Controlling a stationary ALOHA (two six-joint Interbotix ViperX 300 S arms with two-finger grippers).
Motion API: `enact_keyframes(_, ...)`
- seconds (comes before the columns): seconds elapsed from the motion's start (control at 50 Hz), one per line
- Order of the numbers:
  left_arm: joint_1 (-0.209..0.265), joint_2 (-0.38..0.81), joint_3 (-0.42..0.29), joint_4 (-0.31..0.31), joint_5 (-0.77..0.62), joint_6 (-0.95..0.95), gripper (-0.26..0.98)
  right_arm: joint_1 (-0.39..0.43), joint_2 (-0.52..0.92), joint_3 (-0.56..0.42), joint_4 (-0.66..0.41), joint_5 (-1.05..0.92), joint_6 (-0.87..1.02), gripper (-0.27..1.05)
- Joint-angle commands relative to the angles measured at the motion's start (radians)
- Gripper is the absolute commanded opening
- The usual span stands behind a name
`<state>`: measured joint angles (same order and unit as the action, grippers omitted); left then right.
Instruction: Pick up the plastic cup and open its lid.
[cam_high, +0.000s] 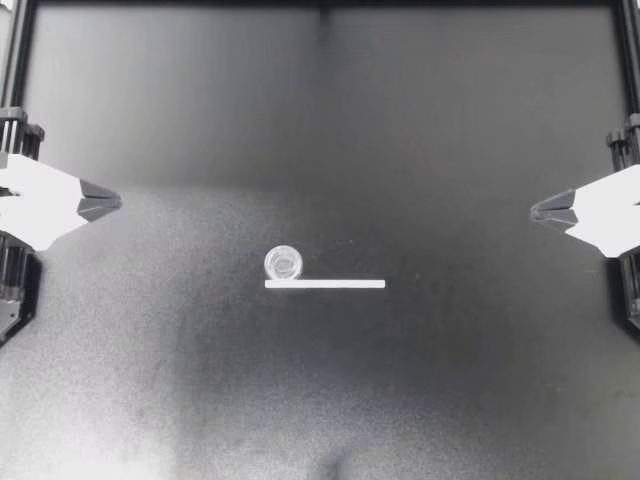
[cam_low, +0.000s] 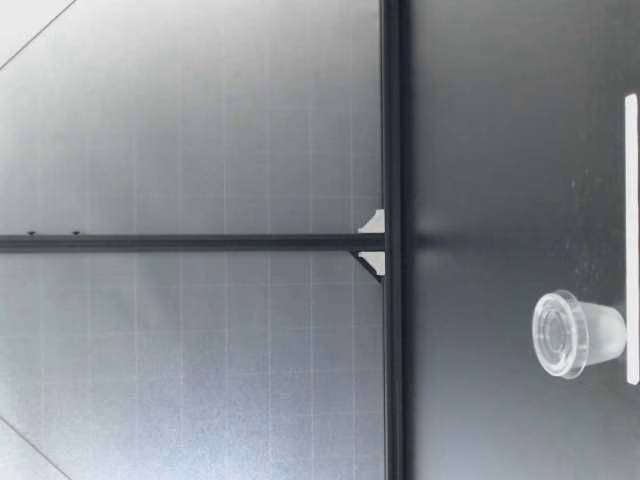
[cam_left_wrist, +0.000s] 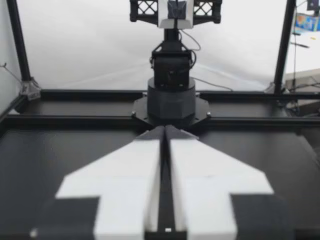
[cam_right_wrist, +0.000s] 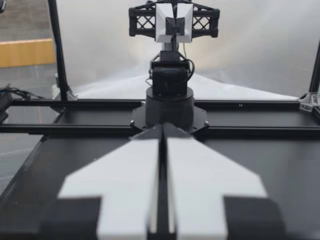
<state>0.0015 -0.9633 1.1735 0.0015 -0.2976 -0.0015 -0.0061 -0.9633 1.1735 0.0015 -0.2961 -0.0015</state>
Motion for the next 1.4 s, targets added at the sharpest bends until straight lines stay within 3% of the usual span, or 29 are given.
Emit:
enact_keyframes(0.0,0.008,0.008,-0.012,0.000,-0.021,0.002,-0.18,0.000,0.002,-0.018,-0.003,-0.008,0.000,-0.14)
enact_keyframes(0.32,0.009,0.072,0.023,0.000,-0.069,0.021,-0.18,-0.002,0.083,-0.025,-0.005,-0.184,-0.012,-0.19)
enact_keyframes(0.66,0.026,0.325,0.066,0.000,-0.057,0.066,-0.18,-0.031,0.426,-0.129,-0.003,-0.284,-0.014,-0.19)
enact_keyframes(1.04,0.026,0.534,0.052,-0.020,-0.052,0.051,-0.15,-0.041,0.732,-0.252,-0.005,-0.299,-0.014,-0.19)
enact_keyframes(1.18,0.026,0.588,0.043,-0.025,-0.054,0.052,-0.06,-0.041,0.807,-0.295,-0.005,-0.299,-0.012,-0.19)
enact_keyframes(1.28,0.026,0.626,0.035,-0.026,-0.061,0.054,0.12,-0.041,0.857,-0.331,-0.005,-0.295,-0.014,-0.19)
enact_keyframes(1.38,0.026,0.664,0.023,-0.025,-0.072,0.054,0.38,-0.041,0.904,-0.364,-0.005,-0.285,-0.014,-0.19)
